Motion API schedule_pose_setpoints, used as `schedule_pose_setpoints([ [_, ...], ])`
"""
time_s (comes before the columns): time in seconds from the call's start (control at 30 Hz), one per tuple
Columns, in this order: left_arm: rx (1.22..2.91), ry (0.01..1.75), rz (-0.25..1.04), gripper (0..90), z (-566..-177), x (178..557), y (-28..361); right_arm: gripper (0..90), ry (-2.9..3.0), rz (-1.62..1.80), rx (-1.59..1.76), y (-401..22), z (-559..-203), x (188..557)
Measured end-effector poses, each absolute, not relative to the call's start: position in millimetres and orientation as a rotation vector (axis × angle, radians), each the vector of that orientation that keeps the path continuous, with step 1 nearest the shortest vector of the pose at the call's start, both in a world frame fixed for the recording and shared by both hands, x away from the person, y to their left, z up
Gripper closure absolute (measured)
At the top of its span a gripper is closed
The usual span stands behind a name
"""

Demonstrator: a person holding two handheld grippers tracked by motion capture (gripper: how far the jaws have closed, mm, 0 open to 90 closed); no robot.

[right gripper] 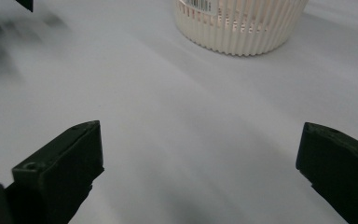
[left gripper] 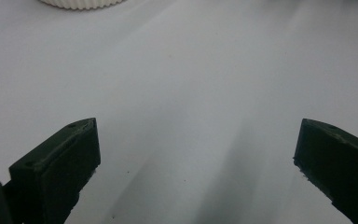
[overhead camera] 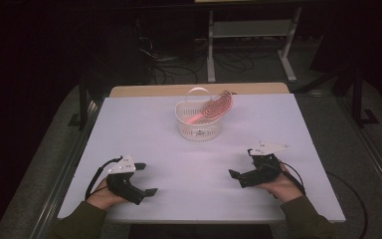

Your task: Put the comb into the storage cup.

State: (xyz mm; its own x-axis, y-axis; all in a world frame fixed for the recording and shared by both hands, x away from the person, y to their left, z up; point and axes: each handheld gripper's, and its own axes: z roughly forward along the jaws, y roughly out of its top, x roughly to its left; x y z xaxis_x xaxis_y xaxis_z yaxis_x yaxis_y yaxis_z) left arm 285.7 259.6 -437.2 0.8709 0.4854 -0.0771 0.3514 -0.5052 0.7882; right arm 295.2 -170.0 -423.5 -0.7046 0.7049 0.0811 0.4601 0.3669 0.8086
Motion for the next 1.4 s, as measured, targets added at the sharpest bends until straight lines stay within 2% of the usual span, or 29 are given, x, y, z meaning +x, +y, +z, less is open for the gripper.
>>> schedule_pose_setpoints([
  [0.63,2.144,0.604,0.192,0.5,-437,285,260,0.4,2.362,1.242,1.069,-187,-441,277],
  [1.4,2.145,0.608,0.197,0.5,-437,286,259,0.4,2.400,1.207,1.059,-188,-447,278],
])
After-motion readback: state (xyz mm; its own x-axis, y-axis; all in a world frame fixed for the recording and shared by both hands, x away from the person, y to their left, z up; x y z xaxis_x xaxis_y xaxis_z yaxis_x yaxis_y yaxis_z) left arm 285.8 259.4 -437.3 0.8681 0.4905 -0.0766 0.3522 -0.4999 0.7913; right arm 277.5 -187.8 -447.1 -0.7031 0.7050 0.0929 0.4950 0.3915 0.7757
